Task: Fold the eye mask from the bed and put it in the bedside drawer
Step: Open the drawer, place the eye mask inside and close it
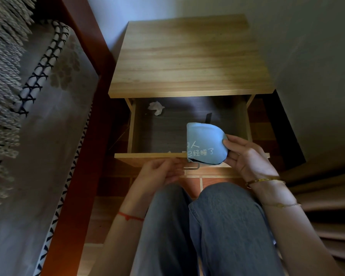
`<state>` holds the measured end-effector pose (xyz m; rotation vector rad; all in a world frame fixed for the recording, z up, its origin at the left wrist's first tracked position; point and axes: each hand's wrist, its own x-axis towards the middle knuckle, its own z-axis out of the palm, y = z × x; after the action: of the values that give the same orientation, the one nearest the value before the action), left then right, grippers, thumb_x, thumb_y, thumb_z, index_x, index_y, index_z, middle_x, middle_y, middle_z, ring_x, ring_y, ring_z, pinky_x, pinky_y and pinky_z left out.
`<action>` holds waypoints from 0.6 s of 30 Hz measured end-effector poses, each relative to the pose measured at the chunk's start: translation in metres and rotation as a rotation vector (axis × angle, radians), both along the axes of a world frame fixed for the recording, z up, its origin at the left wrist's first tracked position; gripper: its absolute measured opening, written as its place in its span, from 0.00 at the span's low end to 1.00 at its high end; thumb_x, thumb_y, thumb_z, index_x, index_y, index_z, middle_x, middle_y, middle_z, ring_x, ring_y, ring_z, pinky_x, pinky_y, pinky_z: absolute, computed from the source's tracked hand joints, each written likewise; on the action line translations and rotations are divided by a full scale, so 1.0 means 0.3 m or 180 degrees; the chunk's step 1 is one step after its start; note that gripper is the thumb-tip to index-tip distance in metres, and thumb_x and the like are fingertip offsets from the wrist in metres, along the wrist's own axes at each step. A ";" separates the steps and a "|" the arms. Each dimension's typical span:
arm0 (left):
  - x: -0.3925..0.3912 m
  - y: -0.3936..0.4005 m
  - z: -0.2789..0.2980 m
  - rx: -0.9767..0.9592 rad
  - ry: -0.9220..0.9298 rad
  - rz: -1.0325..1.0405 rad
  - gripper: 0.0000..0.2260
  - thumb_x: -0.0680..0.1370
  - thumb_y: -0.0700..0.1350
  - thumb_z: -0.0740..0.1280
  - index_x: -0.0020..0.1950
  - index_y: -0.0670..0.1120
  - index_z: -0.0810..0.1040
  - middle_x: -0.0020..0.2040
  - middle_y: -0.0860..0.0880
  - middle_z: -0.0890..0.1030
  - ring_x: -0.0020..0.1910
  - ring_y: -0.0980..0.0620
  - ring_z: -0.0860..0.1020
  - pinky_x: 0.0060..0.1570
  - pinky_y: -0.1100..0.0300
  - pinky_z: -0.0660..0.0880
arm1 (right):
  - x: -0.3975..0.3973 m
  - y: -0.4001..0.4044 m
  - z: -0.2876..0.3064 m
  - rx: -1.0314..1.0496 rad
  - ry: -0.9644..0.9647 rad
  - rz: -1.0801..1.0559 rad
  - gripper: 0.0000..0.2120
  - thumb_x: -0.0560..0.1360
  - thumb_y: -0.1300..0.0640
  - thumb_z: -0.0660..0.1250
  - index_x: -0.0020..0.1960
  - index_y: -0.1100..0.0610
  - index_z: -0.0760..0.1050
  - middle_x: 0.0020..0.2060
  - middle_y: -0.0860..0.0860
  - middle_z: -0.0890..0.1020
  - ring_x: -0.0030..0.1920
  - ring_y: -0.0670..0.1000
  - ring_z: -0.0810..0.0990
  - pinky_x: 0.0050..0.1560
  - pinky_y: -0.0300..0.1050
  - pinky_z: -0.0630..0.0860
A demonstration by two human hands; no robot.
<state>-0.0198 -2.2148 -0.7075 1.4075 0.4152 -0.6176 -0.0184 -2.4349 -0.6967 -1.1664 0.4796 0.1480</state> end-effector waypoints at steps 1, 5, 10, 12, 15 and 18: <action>0.005 0.002 0.029 -0.0032 -0.0076 -0.0045 0.12 0.81 0.44 0.62 0.57 0.40 0.82 0.52 0.42 0.86 0.52 0.47 0.84 0.47 0.61 0.82 | 0.004 0.001 0.001 -0.0001 0.0012 0.0003 0.09 0.73 0.62 0.68 0.52 0.57 0.78 0.44 0.54 0.87 0.46 0.53 0.86 0.39 0.40 0.80; 0.035 -0.024 0.113 -0.0135 -0.0323 -0.0226 0.12 0.79 0.49 0.65 0.53 0.42 0.82 0.44 0.44 0.87 0.43 0.52 0.86 0.42 0.64 0.82 | 0.028 0.009 0.010 -0.0043 0.0025 0.0018 0.10 0.73 0.62 0.68 0.54 0.58 0.78 0.42 0.53 0.87 0.45 0.52 0.86 0.38 0.39 0.80; 0.127 -0.047 0.134 0.0046 -0.0673 -0.0143 0.12 0.75 0.45 0.72 0.57 0.44 0.81 0.48 0.46 0.87 0.43 0.51 0.86 0.41 0.64 0.81 | 0.094 0.018 0.051 -0.0080 -0.0075 0.0115 0.14 0.73 0.63 0.67 0.59 0.61 0.76 0.47 0.57 0.85 0.48 0.54 0.85 0.42 0.41 0.82; 0.180 -0.042 0.134 0.0285 -0.0854 -0.0212 0.09 0.73 0.46 0.73 0.53 0.48 0.82 0.46 0.51 0.87 0.43 0.55 0.85 0.40 0.67 0.80 | 0.140 0.022 0.068 -0.0212 -0.0087 0.0175 0.16 0.74 0.62 0.67 0.61 0.61 0.75 0.50 0.58 0.84 0.50 0.55 0.84 0.44 0.41 0.82; 0.267 -0.042 0.114 0.0696 -0.1008 -0.0297 0.06 0.73 0.46 0.74 0.49 0.50 0.82 0.44 0.51 0.85 0.43 0.56 0.83 0.44 0.65 0.80 | 0.222 0.026 0.074 -0.0551 -0.0079 0.0279 0.10 0.74 0.64 0.66 0.56 0.61 0.77 0.48 0.58 0.83 0.46 0.54 0.83 0.44 0.40 0.82; 0.343 -0.055 0.063 0.1009 -0.0920 -0.0484 0.12 0.73 0.43 0.73 0.56 0.43 0.81 0.49 0.45 0.84 0.45 0.54 0.81 0.48 0.62 0.79 | 0.312 0.030 0.029 -0.1041 0.0087 0.0399 0.10 0.74 0.66 0.66 0.54 0.62 0.77 0.52 0.61 0.81 0.50 0.57 0.81 0.50 0.47 0.81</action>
<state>0.0831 -2.2313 -0.6886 1.8153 0.1800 -0.4729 0.0752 -2.4259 -0.6880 -1.5177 0.4656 0.1990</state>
